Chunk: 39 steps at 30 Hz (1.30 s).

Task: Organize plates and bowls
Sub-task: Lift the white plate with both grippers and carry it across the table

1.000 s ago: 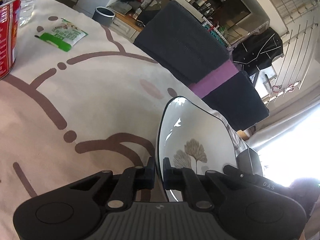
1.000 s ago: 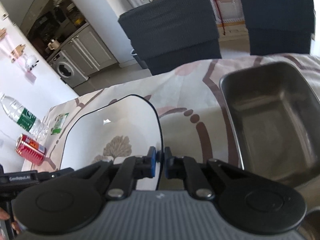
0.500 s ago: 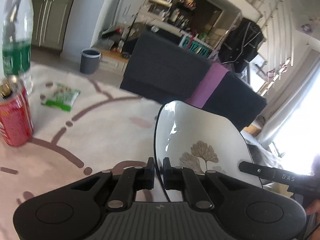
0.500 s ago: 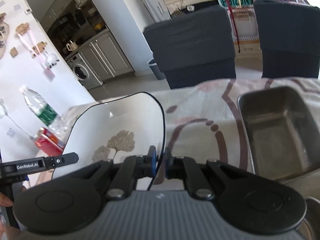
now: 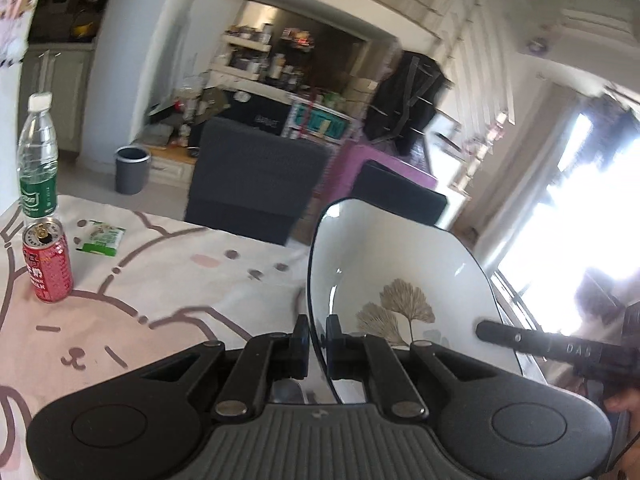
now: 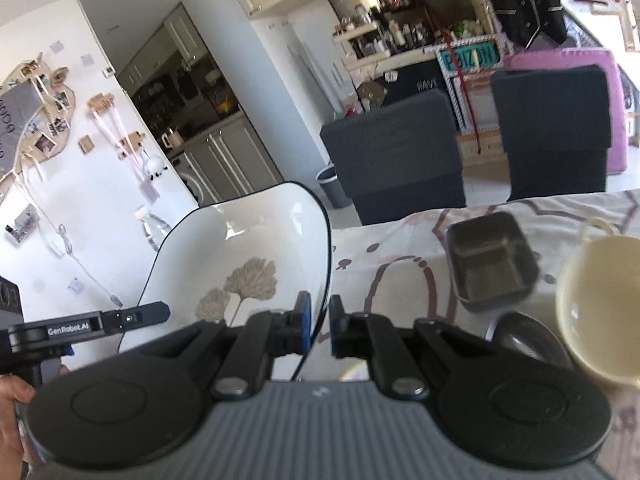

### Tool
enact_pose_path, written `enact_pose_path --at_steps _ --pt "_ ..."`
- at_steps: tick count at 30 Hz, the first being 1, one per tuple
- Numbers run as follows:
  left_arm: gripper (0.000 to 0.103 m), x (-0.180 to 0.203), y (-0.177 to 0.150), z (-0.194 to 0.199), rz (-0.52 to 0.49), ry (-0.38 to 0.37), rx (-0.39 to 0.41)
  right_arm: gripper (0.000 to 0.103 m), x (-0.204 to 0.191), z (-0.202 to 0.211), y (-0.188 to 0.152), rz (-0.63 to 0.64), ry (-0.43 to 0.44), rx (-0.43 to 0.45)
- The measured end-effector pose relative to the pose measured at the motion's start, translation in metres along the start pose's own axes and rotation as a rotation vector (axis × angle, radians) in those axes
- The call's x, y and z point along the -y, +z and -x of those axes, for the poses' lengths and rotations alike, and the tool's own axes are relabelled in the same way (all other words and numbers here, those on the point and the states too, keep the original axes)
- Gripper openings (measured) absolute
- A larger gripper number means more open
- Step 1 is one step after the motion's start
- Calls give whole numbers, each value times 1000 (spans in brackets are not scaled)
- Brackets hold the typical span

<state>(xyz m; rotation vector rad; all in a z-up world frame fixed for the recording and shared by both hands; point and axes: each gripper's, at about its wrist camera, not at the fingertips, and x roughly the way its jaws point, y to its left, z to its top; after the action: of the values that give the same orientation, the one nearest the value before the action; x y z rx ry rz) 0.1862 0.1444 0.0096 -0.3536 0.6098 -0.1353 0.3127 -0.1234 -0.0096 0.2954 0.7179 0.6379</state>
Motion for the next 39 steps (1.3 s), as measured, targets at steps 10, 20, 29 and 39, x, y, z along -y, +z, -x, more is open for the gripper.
enact_pose_path --at_steps 10,20,29,39 --pt "9 18 -86 13 -1 -68 -193 10 26 68 -87 -185 -59 -59" --pt "10 12 -144 9 -36 -10 -372 10 49 63 -156 -256 -89 -269" --pt "11 -2 -150 1 14 39 -419 10 34 41 -167 -232 -132 -340" --pt "12 -13 -151 -11 42 99 -458 11 26 19 -169 -233 -139 -381"
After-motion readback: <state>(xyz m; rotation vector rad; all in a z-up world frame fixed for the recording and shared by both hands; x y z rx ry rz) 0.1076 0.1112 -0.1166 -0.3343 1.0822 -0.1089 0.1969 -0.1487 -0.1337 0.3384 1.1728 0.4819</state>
